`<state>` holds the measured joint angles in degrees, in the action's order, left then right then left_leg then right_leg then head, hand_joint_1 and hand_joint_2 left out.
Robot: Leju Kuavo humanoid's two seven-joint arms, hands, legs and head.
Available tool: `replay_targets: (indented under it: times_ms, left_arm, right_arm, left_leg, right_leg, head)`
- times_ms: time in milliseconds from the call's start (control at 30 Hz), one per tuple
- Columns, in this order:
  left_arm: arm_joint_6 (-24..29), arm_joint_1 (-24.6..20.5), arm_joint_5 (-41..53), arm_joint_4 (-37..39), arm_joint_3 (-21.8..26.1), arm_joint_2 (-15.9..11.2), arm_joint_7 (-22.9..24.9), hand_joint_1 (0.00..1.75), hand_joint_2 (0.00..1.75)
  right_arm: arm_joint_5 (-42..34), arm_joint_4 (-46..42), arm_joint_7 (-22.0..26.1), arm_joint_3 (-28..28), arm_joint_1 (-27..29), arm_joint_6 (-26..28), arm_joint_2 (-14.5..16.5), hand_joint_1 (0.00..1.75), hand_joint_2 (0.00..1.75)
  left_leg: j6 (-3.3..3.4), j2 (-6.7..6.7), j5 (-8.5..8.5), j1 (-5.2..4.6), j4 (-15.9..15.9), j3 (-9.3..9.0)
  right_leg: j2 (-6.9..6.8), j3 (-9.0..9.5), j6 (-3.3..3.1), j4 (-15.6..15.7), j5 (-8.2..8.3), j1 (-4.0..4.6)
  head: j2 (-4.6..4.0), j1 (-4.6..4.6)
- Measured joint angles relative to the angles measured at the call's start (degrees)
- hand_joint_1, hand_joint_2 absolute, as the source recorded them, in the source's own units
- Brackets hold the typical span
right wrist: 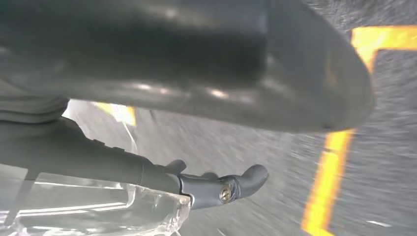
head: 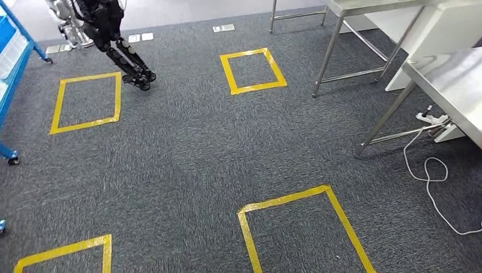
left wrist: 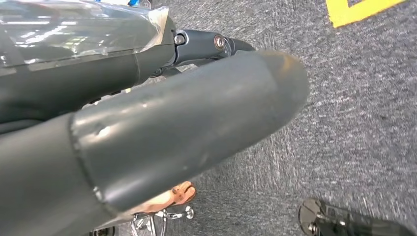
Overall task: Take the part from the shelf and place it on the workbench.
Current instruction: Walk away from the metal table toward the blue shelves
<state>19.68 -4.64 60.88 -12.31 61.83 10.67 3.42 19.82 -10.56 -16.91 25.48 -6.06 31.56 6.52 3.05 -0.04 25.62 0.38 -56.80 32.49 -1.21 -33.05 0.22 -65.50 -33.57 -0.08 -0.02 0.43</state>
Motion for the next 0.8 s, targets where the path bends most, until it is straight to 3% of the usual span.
replay_targets:
  times_ms: [67,133,167,233,267,333,400,467,533,600,633,667,700,733,800]
  left_arm:
    - [0.15,-0.09,0.12,0.0,-0.17,0.0,0.42,0.0,0.0]
    - [0.29,-0.07,0.15,0.0,-0.18,0.0,0.89,0.0,0.0]
    - [0.38,-0.06,0.16,0.0,-0.18,0.0,1.11,0.0,0.0]
    - [0.49,-0.06,0.24,0.0,-0.19,0.01,1.39,0.0,0.0]
    - [0.55,-0.09,0.28,0.0,-0.19,0.01,1.49,0.0,0.0]
    - [0.69,-0.09,0.33,0.0,-0.2,0.0,1.67,0.0,0.0]
    - [0.75,0.08,0.33,0.0,-0.2,-0.01,1.83,0.0,0.0]
    - [0.77,0.19,0.34,0.0,-0.19,-0.03,1.97,0.0,0.0]
    - [0.79,0.09,0.4,0.0,-0.2,-0.04,2.06,0.0,0.0]
    - [0.8,0.0,0.46,0.0,-0.2,-0.04,2.08,0.0,0.0]
    - [0.8,0.02,0.48,0.0,-0.2,-0.05,2.1,0.0,0.0]
    - [0.8,0.07,0.49,0.0,-0.19,-0.08,2.14,0.0,0.0]
    - [0.8,0.11,0.5,0.0,-0.19,-0.1,2.18,0.0,0.0]
    - [0.8,0.11,0.51,0.0,-0.19,-0.13,2.21,0.0,0.0]
    - [0.8,-0.09,0.55,0.0,-0.19,-0.15,2.22,0.0,0.0]
  right_arm:
    - [1.73,0.0,-0.58,1.63,-0.47,-0.94,0.19,0.0,0.0]
    - [3.52,0.01,-1.64,3.37,-0.79,-2.04,0.39,0.0,0.0]
    - [4.49,0.02,-2.27,4.37,-0.93,-2.57,0.47,0.0,0.0]
    - [5.84,0.04,-3.25,6.2,-1.17,-3.32,0.55,0.0,0.0]
    - [6.15,0.06,-3.59,6.95,-1.28,-3.57,0.59,0.0,0.0]
    - [6.26,0.08,-4.31,7.88,-1.38,-3.94,0.72,0.0,0.0]
    - [6.05,0.09,-5.1,8.33,-1.38,-3.97,0.81,0.0,0.0]
    - [5.63,0.11,-5.51,8.53,-1.2,-3.68,0.74,0.0,0.0]
    - [5.21,0.17,-5.47,8.57,-0.63,-3.18,0.55,0.0,0.0]
    - [4.67,0.29,-5.37,8.55,0.13,-2.77,0.37,0.0,0.0]
    - [4.4,0.35,-5.31,8.54,0.44,-2.65,0.26,0.0,0.0]
    - [4.19,0.39,-5.23,8.51,0.64,-2.59,0.18,0.0,0.0]
    - [4.08,0.41,-5.15,8.5,0.74,-2.56,0.13,0.0,0.0]
    - [4.04,0.42,-5.06,8.49,0.77,-2.54,0.1,0.0,0.0]
    - [4.01,0.42,-4.98,8.49,0.79,-2.53,0.09,0.0,0.0]
  left_leg:
    - [0.13,-1.14,-0.15,-0.04,-0.03,0.21]
    - [0.05,-2.31,-0.24,-0.04,-0.08,0.28]
    - [-0.04,-3.0,-0.28,0.0,-0.13,0.26]
    - [-0.44,-4.4,-0.28,0.02,-0.43,0.33]
    - [-0.78,-5.04,-0.24,-0.03,-0.65,0.49]
    - [-1.51,-5.94,-0.23,-0.08,-0.91,0.87]
    - [-2.08,-6.32,-0.32,0.2,-0.9,1.15]
    - [-2.54,-4.29,0.86,0.33,-2.64,2.05]
    - [-2.89,-1.39,4.35,0.34,-8.71,4.88]
    - [-3.16,-0.42,7.54,0.46,-16.28,8.54]
    - [-3.21,-0.26,7.78,0.52,-17.98,9.41]
    - [-3.2,-0.09,6.91,0.56,-17.39,9.08]
    - [-3.11,0.25,5.25,0.6,-14.59,7.61]
    - [-2.91,1.21,3.36,0.59,-10.5,5.36]
    - [-2.5,3.09,1.23,0.21,-3.8,1.74]
  right_leg:
    - [0.67,-3.08,-0.1,-6.64,-2.53,-0.27]
    - [0.78,-3.84,0.55,-8.21,-2.46,-0.52]
    - [0.9,-2.91,1.11,-6.27,-1.31,-0.71]
    - [2.28,0.6,2.24,1.62,2.01,-1.24]
    - [3.08,2.02,2.45,5.14,3.31,-1.47]
    - [3.96,2.97,2.12,7.9,4.1,-1.47]
    - [3.15,3.26,1.39,8.02,4.39,-1.37]
    - [2.24,3.54,0.59,8.23,4.71,-1.51]
    - [1.06,3.57,-0.09,8.34,4.74,-1.33]
    - [-0.39,3.54,-0.45,8.33,4.58,-0.96]
    - [-1.07,3.53,-0.52,8.32,4.5,-0.84]
    - [-1.63,3.57,-0.55,8.32,4.44,-0.78]
    - [-2.1,3.65,-0.57,8.32,4.37,-0.75]
    - [-2.49,3.79,-0.54,8.32,4.29,-0.7]
    - [-3.24,3.99,-0.14,8.21,3.96,-0.24]
  head:
    - [0.0,0.11]
    - [0.0,0.16]
    - [0.0,0.17]
    - [0.0,0.21]
    - [0.0,0.21]
    - [0.0,0.19]
    - [0.0,0.14]
    - [0.0,-0.03]
    - [0.0,-0.28]
    - [0.0,-0.34]
    - [0.0,-0.35]
    - [0.0,-0.35]
    - [0.0,-0.35]
    - [0.0,-0.37]
    - [0.0,-0.31]
